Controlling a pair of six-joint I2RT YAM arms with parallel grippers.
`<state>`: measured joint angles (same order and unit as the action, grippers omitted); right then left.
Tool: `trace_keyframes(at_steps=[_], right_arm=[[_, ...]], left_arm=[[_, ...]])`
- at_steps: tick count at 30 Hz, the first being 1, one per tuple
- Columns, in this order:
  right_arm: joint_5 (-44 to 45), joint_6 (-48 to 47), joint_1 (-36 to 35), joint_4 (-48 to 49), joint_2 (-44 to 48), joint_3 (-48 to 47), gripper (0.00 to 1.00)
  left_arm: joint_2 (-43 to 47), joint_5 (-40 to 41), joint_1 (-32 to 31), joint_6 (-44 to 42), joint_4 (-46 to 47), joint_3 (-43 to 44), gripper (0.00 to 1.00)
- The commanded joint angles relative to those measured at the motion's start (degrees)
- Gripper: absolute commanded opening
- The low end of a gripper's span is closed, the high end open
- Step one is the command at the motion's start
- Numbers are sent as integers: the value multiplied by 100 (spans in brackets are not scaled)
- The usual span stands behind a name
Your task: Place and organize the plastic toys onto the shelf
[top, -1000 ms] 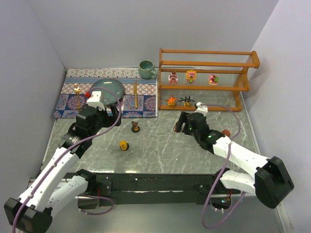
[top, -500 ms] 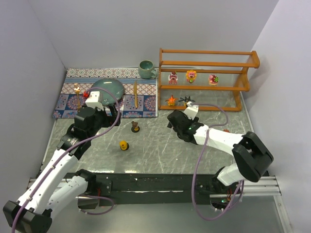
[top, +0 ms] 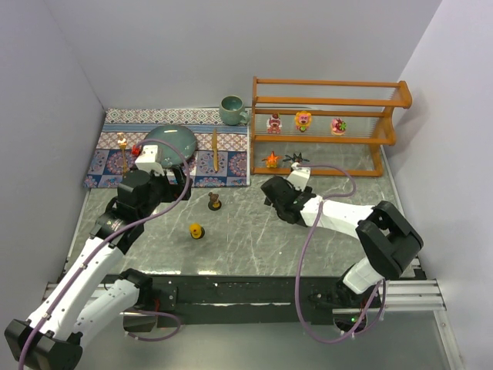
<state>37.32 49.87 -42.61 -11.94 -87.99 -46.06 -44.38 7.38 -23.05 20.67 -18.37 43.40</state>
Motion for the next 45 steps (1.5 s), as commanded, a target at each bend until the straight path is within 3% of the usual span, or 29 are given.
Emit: trace_keyframes(at_steps=[1, 33, 38, 45], right_arm=[[276, -47, -37, -62, 150, 106, 85], [223, -460, 236, -212, 1617, 1029, 86], [-462, -715, 78, 183, 2057, 1047, 86], [-173, -251, 25, 211, 1549, 556, 84]], left_arm=[[87, -26, 20, -1, 114, 28, 97], [-9, -26, 28, -1, 106, 28, 97], [0, -26, 28, -1, 106, 37, 97], [35, 1, 28, -1, 106, 29, 97]])
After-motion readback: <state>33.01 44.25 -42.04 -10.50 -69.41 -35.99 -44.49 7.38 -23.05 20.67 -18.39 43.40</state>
